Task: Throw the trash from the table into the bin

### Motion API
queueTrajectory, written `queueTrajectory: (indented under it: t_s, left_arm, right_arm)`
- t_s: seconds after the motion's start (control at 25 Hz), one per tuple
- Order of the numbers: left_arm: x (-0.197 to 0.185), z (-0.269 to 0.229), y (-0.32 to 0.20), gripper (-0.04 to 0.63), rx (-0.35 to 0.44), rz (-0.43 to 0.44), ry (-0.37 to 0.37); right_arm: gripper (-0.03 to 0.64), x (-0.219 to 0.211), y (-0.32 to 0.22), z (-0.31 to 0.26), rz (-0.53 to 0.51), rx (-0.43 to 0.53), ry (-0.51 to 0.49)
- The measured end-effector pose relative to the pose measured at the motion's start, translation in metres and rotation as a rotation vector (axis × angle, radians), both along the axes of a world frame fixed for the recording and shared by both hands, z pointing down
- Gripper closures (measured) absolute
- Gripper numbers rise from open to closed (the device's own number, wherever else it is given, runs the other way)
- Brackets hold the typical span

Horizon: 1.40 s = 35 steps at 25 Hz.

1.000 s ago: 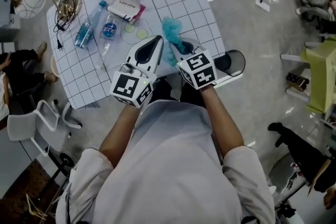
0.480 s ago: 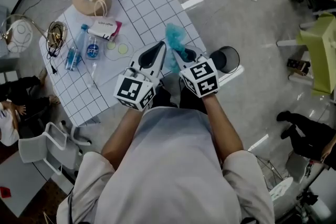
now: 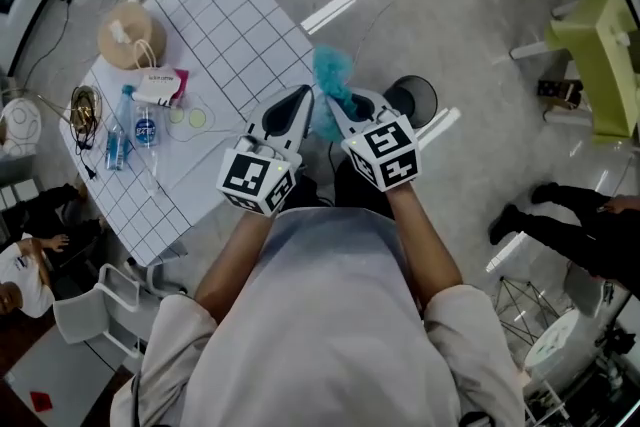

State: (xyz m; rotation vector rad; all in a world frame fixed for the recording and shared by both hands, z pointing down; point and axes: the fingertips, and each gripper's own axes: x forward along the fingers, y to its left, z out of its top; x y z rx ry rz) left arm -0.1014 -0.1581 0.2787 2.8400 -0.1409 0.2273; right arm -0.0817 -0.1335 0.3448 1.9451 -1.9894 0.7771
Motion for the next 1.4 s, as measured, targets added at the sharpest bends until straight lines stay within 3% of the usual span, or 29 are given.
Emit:
queueTrajectory:
  t_s: [0.24,0.6,0.8,1.0,1.4]
  left_arm:
    - [0.044,0.002,0.031,0.589,0.021,0.066,-0.004]
    - [0.121,0.007,0.096,0.589,0.009,0.265,-0.014]
    - [0.158,0.011,0.125,0.589,0.065,0.317,-0.012]
    - [0.187,0.027,0.154,0.589,0.041,0.387,-0.013]
    - [0.245,0.078,0.175,0.589,0.077,0.399,-0.042]
  right_arm:
    - [0.589,0.042,0.037,0.002,0.093,-0.005,0.006]
    - [0.588,0.104,0.103,0.005,0.261,-0.008,-0.009]
    - [0.588,0.140,0.136,0.009,0.348,0.014,-0.023]
    - [0.588,0.165,0.167,0.031,0.432,0.001,-0.046]
    - [0.589,0.223,0.217,0.083,0.538,-0.042,-0.074]
